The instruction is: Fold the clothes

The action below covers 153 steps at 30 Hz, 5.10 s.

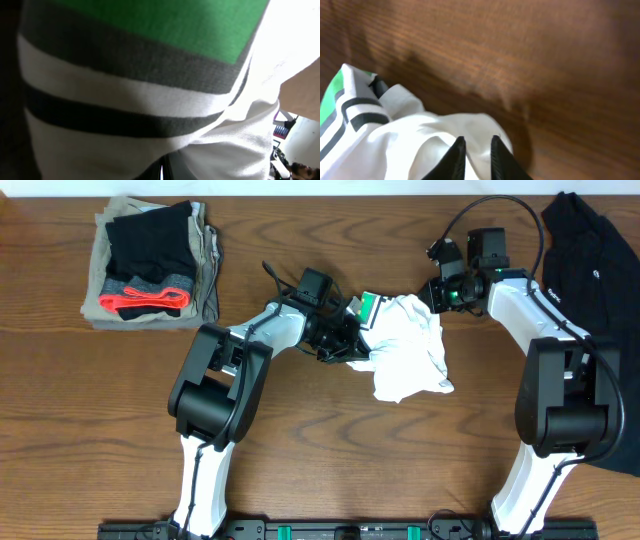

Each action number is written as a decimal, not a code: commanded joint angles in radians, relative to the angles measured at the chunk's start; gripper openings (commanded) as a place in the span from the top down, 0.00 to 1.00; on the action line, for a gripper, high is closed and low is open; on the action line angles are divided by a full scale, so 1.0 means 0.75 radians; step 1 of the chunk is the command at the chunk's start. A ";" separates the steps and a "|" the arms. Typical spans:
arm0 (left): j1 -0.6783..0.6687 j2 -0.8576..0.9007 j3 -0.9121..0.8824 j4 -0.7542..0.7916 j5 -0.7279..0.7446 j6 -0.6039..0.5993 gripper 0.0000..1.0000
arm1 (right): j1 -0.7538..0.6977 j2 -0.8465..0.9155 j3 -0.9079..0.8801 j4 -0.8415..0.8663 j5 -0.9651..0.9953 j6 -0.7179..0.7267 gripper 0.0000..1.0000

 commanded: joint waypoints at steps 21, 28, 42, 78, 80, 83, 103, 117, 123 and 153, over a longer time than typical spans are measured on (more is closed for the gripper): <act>0.008 0.073 -0.011 -0.010 -0.167 -0.006 0.94 | -0.077 0.033 0.037 -0.069 -0.194 -0.146 0.57; 0.008 0.073 -0.011 -0.010 -0.172 -0.006 0.94 | -0.074 0.033 0.044 -0.116 -0.232 -0.229 0.59; 0.008 0.073 -0.011 -0.010 -0.181 -0.006 0.94 | 0.006 0.114 0.038 -0.103 -0.170 -0.317 0.65; 0.008 0.073 -0.011 -0.014 -0.182 -0.006 0.94 | -0.211 0.056 0.347 -0.561 -0.278 0.040 0.56; 0.008 0.073 -0.011 -0.014 -0.182 -0.006 0.94 | -0.205 0.017 0.376 -0.728 -0.278 -0.002 0.56; 0.008 0.073 -0.011 -0.014 -0.182 -0.006 0.94 | -0.183 -0.006 0.376 -0.905 -0.297 -0.055 0.58; 0.008 0.073 -0.011 -0.014 -0.187 -0.006 0.94 | -0.003 -0.005 0.076 -0.870 0.021 -0.005 0.64; 0.008 0.073 -0.011 -0.014 -0.187 -0.006 0.94 | -0.036 -0.005 0.076 -0.921 -0.007 0.007 0.99; 0.008 0.073 -0.011 -0.014 -0.187 -0.006 0.94 | -0.036 -0.005 0.076 -0.999 -0.093 -0.089 0.86; 0.008 0.073 -0.011 -0.014 -0.187 -0.006 0.94 | -0.146 -0.004 0.076 -0.789 -0.196 -0.006 0.53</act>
